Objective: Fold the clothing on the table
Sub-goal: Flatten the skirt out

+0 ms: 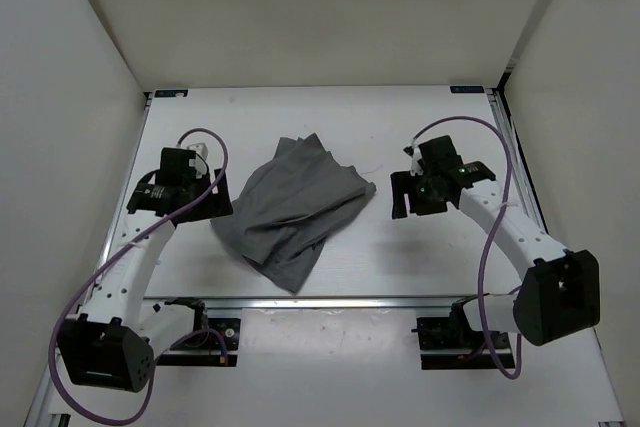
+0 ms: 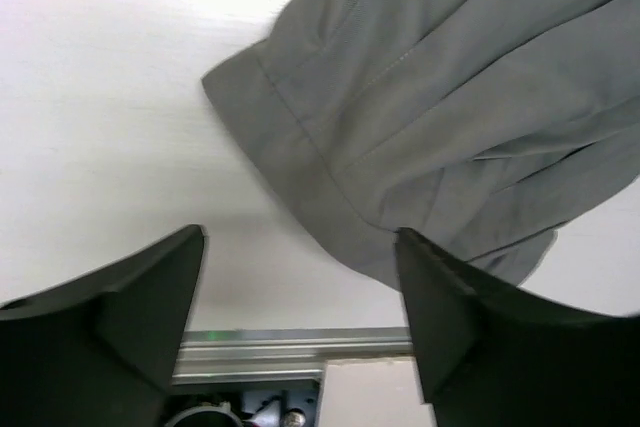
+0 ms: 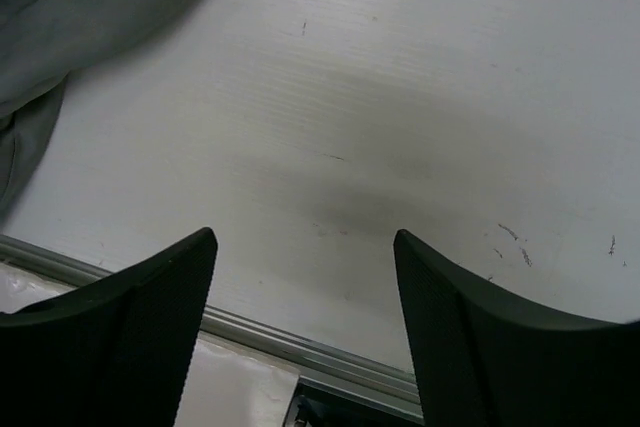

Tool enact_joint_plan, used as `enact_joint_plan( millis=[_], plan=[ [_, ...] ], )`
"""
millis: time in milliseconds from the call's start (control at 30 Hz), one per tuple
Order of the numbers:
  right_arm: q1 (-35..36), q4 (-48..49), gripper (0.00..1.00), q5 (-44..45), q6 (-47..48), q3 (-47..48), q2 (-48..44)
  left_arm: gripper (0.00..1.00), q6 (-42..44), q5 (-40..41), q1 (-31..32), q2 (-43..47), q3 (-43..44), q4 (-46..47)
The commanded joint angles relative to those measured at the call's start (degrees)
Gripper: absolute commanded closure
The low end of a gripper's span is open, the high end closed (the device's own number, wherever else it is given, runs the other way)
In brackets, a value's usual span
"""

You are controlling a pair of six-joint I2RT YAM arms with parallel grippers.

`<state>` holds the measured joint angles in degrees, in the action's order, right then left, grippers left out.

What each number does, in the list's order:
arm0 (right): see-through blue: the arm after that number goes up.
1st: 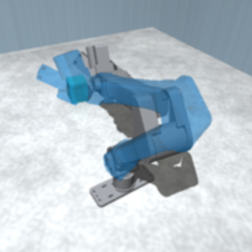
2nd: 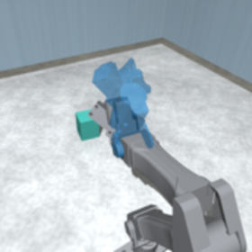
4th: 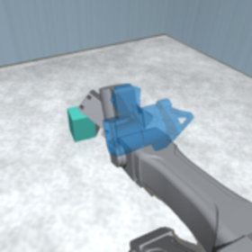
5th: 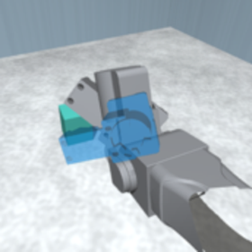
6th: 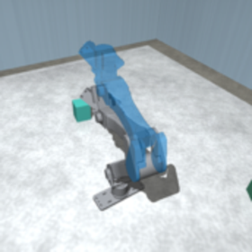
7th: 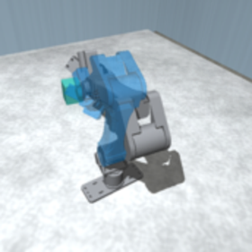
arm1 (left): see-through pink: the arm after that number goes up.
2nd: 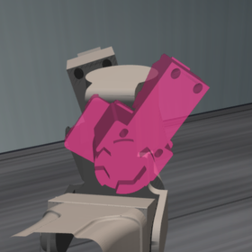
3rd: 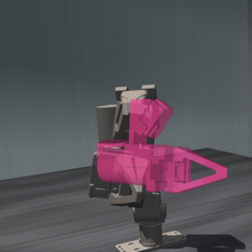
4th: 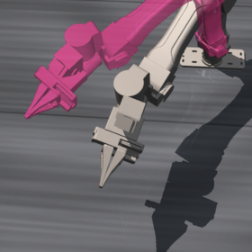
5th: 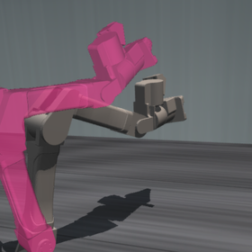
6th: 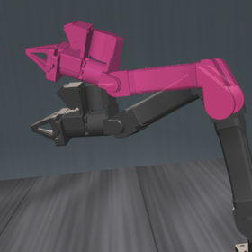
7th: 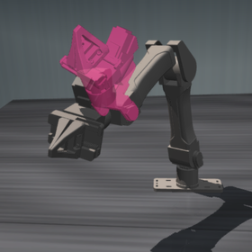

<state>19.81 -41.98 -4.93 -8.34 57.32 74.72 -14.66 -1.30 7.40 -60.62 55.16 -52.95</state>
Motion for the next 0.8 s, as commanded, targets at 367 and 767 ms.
enact_joint_plan(
  millis=[367,767],
  plan=[
    [10.15,6.11,0.29,-7.98,-13.62,1.39,6.40,0.08,-0.20,-4.14,-1.85,8.84,-5.32,3.29],
    [15.43,7.17,0.34,-12.73,-21.45,10.09,21.51,0.10,-1.95,-7.48,-0.10,9.29,-8.04,4.34]
  ],
)
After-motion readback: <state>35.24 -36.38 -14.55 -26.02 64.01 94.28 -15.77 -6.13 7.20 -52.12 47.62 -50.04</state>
